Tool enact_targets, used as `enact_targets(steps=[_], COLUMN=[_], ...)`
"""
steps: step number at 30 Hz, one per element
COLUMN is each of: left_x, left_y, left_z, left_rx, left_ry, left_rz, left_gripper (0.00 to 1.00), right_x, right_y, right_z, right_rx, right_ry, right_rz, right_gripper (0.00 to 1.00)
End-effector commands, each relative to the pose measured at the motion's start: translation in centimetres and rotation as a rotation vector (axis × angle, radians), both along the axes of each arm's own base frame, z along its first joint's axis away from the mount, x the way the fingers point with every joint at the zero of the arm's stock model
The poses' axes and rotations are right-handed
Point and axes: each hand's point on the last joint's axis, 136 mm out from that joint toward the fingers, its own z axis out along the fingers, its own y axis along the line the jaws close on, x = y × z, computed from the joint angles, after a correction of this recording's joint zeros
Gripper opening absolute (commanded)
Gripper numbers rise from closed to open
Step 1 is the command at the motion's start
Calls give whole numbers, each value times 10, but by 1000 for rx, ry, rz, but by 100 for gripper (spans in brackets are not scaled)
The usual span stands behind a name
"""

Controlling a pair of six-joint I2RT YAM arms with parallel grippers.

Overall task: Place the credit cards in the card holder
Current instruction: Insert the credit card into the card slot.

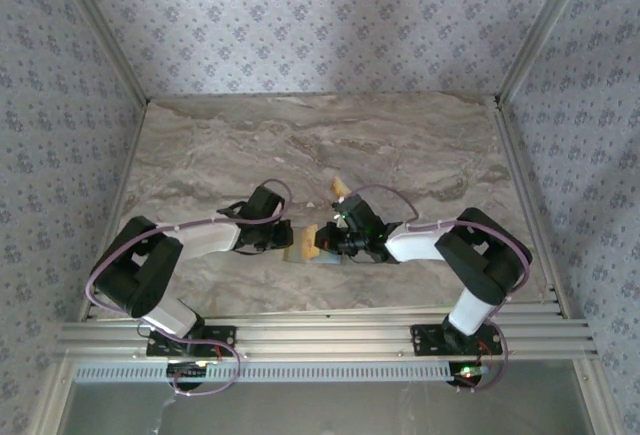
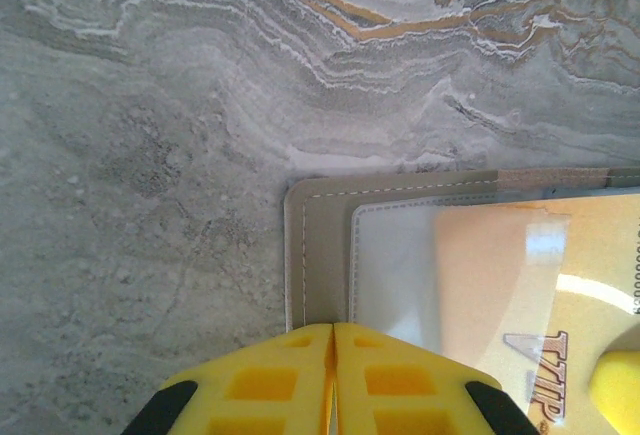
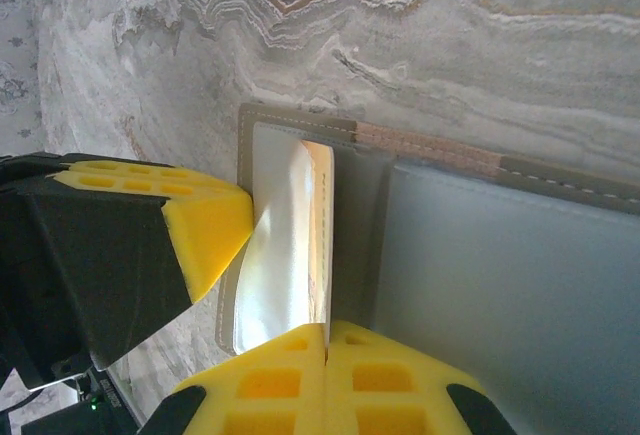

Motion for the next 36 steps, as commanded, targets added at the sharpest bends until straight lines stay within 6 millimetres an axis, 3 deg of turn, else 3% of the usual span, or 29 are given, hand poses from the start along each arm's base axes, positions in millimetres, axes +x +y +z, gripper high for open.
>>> enact_targets(steps=[1,7,18,22,26,36], left_x=[-50,-50,-49,-48,-45,-43], left_y=[35,35,34,34,36,36], left_z=[-53,-54,-50,-44,-39,-36], left_rx=[177,176,170,166,176,175], left_ry=[188,188,181,170,153,148], left_rz=[2,4,4,4,8,10], left_gripper=[9,9,9,10,12,17], right_x=[-6,-11,-20,-23,-25,-23], right_y=[0,13,14,7,-1,-7], right_z=[-16,-19,-24,-26,-22,-9], right_rx=[-52,-45,-100,-125,-147,-184], right_ry=[20,22,9,10,-3,-27], right_rz=[-1,20,36,36,37,69], right_gripper=[0,0,5,13,28,42])
